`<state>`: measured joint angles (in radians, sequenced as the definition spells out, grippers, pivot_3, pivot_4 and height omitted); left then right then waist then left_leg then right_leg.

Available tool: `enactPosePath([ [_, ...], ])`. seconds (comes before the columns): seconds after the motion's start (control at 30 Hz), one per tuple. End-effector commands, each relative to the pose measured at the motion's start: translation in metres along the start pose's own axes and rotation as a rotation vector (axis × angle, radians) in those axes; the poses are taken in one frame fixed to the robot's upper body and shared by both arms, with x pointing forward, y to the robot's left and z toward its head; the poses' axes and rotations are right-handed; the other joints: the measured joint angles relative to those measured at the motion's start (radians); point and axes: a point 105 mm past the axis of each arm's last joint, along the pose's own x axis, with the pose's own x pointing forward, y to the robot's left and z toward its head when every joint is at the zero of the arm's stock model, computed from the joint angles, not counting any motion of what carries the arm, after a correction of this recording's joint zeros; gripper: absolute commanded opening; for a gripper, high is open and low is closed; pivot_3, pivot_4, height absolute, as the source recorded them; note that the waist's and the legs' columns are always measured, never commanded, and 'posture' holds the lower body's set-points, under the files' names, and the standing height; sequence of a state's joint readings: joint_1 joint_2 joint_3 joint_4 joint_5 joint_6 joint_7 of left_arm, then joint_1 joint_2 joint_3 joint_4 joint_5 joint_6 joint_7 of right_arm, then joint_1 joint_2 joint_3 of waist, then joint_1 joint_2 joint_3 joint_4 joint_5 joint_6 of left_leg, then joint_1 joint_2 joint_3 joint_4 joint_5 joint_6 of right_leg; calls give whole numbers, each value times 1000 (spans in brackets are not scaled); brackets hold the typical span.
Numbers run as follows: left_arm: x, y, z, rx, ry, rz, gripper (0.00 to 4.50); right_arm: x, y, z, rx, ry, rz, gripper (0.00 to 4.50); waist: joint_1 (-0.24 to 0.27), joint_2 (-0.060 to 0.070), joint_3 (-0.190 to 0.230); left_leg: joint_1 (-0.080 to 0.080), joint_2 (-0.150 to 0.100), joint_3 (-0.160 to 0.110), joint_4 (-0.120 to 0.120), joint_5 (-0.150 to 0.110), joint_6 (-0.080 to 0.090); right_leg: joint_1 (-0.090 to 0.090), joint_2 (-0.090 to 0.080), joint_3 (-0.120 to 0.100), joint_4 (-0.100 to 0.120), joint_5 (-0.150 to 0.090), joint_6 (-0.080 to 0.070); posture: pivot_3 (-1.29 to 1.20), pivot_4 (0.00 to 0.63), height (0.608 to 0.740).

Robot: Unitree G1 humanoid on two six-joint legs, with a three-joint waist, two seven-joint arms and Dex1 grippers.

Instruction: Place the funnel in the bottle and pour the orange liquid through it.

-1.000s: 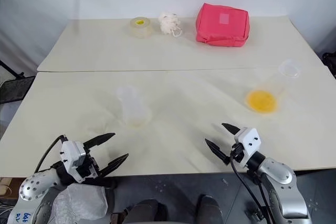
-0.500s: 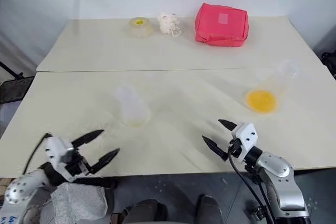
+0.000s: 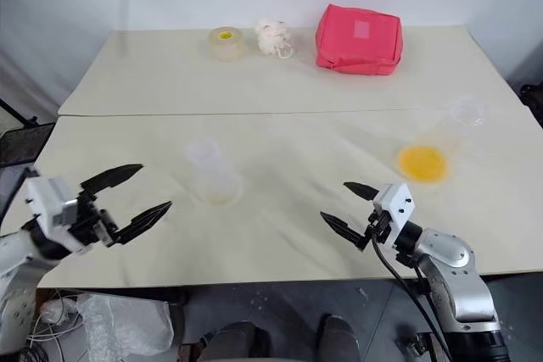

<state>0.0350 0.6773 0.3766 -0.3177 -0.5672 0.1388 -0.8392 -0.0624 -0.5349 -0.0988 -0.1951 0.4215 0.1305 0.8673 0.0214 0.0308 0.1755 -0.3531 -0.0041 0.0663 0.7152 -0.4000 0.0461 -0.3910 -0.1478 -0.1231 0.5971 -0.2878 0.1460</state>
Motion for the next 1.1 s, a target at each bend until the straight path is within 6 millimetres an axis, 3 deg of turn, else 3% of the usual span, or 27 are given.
enactPosePath([
  [0.03,13,6,-2,30,-10,-50,4500,3,0,15,-35,-55,-7,4473,-1,0,0,0,0,0,0,0,0,0,0,0,0,0,0,0,150,740],
  [0.5,71,24,-6,19,-104,-205,4500,1,1,16,-43,-60,-57,4473,-2,-1,0,0,-1,1,0,1,-3,0,3,-4,0,0,0,0,150,740],
  [0.6,78,25,-7,19,-101,-223,3880,1,0,16,-46,-60,-68,4500,-2,-1,0,0,-1,1,0,1,-3,0,3,-4,0,0,0,0,150,740],
  [0.77,81,24,-5,7,-108,-255,2377,-1,0,16,-48,-61,-82,4500,-2,-2,1,0,-1,1,0,1,-3,0,3,-4,0,0,0,0,150,740],
  [1.1,108,35,33,56,-186,-313,2347,-6,-7,17,-61,-57,-94,4500,2,-4,2,-1,-1,0,1,1,-3,0,3,-4,0,0,1,0,150,740],
])
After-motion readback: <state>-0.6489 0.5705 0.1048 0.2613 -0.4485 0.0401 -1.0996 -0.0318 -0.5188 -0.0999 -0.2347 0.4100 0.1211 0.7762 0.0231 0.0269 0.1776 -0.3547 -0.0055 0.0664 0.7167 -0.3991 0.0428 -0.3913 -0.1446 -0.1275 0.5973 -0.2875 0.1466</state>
